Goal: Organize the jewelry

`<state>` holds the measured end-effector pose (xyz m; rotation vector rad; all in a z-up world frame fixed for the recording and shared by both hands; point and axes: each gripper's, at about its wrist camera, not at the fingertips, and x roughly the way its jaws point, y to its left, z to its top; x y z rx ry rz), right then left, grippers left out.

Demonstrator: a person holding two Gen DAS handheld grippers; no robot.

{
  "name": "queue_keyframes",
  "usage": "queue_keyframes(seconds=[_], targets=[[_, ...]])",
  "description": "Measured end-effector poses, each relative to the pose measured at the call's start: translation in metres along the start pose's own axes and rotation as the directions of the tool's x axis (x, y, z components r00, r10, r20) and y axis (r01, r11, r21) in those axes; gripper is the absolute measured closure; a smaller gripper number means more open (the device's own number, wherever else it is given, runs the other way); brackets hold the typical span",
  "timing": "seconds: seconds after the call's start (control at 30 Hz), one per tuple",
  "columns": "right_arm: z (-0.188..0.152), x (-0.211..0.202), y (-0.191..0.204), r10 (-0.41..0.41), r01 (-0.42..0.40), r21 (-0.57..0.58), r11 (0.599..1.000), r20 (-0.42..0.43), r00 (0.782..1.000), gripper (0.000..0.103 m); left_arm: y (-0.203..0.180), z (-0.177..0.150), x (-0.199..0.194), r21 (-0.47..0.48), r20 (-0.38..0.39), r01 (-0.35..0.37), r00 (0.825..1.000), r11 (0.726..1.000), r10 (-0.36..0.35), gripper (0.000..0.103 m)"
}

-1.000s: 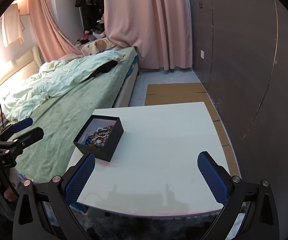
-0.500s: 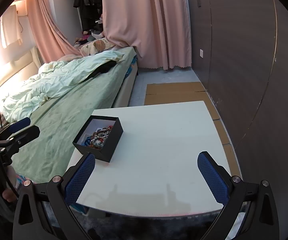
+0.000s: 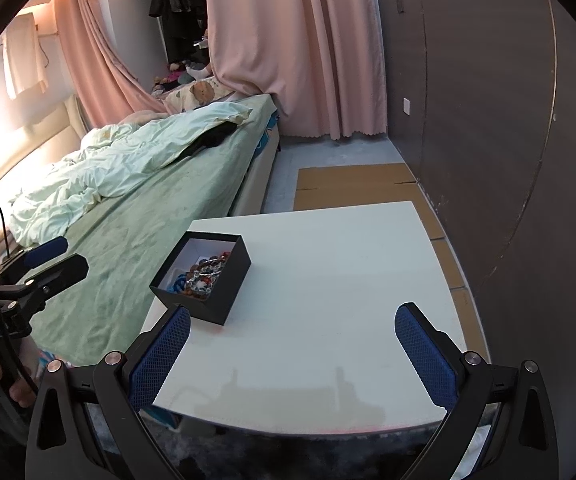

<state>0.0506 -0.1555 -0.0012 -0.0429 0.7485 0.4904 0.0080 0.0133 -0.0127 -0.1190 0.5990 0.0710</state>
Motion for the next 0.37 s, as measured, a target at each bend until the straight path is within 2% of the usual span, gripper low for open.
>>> queue_keyframes(seconds=[0.37], targets=[[0.006, 0.016, 0.003, 0.003, -0.003, 0.039, 0.999, -0.003, 1.000, 0.000, 0.001, -0.001, -0.001, 0.010, 0.011, -0.004, 1.000, 1.000, 0.003, 0.000]])
